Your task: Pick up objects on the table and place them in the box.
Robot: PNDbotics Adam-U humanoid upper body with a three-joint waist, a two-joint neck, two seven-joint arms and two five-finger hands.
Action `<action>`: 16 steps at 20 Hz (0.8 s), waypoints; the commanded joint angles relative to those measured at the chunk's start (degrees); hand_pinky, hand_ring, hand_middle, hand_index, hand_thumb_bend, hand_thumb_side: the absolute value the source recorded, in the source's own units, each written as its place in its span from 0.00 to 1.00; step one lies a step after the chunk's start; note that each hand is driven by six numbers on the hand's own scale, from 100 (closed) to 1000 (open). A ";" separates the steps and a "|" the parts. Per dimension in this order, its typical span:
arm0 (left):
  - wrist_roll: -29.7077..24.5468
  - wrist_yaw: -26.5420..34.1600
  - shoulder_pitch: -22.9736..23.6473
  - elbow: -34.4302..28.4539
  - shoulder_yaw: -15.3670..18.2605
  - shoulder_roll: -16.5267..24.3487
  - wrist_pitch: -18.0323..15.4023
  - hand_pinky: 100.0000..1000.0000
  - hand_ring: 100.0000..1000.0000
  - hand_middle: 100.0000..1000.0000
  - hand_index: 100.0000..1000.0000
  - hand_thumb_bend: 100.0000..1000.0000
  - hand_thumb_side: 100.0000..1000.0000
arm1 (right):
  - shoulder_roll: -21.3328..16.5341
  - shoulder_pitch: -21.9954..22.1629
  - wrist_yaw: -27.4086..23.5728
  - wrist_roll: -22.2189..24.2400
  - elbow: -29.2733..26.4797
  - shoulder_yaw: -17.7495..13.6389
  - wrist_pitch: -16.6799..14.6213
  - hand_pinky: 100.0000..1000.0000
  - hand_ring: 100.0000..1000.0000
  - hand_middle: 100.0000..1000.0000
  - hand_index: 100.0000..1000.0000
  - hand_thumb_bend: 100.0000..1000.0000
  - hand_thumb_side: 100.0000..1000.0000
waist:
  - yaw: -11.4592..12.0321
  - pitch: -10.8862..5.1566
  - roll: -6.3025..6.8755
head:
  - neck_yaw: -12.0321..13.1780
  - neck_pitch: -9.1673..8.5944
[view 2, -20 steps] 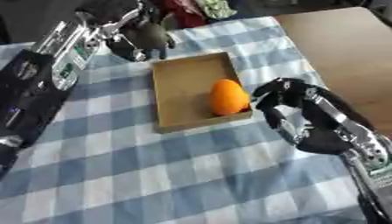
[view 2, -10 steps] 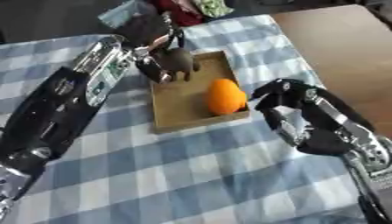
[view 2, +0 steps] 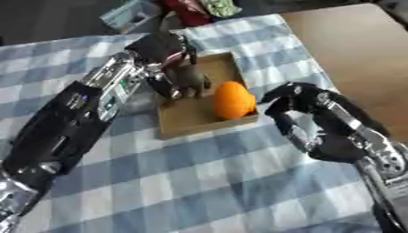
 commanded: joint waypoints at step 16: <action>-3.89 3.62 -0.74 -5.40 0.41 2.45 -0.18 0.59 0.49 0.51 0.71 0.73 0.23 | -0.67 -0.40 -0.33 -0.32 -0.72 -0.73 -0.14 0.62 0.63 0.69 0.77 0.04 0.47 | 1.16 -1.23 -0.67 | -0.41 -0.54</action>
